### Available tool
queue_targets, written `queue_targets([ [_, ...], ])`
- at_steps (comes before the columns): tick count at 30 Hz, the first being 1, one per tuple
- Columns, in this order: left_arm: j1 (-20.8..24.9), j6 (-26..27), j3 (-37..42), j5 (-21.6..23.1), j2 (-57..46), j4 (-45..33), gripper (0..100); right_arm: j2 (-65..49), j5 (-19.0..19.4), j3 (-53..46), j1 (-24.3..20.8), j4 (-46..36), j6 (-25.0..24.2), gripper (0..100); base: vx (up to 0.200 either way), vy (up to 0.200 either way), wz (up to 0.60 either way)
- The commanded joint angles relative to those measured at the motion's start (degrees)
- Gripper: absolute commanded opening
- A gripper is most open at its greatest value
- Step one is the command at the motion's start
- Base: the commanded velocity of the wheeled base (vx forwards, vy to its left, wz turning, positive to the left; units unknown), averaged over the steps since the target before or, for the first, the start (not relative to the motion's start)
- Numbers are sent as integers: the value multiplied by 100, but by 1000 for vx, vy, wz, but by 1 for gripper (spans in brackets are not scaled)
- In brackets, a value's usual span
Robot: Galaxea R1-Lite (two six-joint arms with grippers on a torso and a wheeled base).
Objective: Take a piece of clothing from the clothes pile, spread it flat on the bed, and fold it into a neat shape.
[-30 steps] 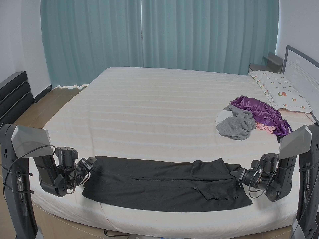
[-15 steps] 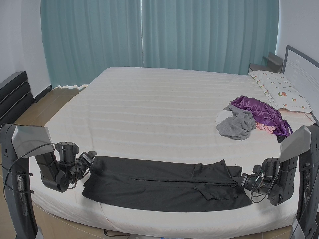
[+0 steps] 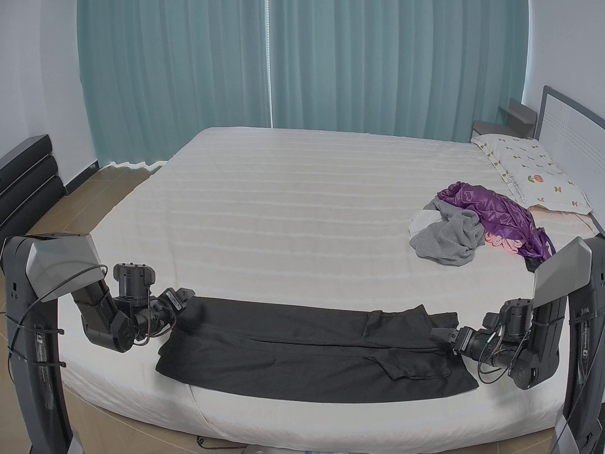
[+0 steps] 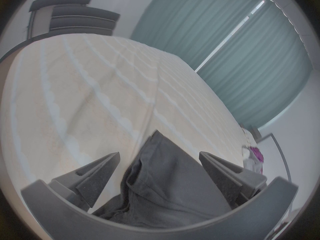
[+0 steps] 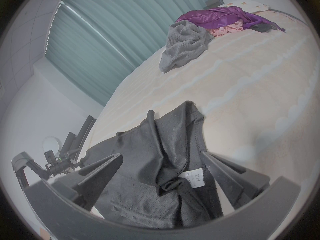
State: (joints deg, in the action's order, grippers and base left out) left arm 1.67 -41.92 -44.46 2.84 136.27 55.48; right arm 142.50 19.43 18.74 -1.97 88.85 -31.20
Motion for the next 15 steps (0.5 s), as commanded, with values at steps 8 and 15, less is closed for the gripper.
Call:
queue_targets([
  [8, -141, 1635, 324, 894, 93, 24, 100, -126, 34, -90, 197, 89, -335, 100, 0, 0, 0],
  [15, -9, 1872, 438, 815, 111, 51, 100, -126, 34, -125, 145, 89, -335, 100, 0, 0, 0],
])
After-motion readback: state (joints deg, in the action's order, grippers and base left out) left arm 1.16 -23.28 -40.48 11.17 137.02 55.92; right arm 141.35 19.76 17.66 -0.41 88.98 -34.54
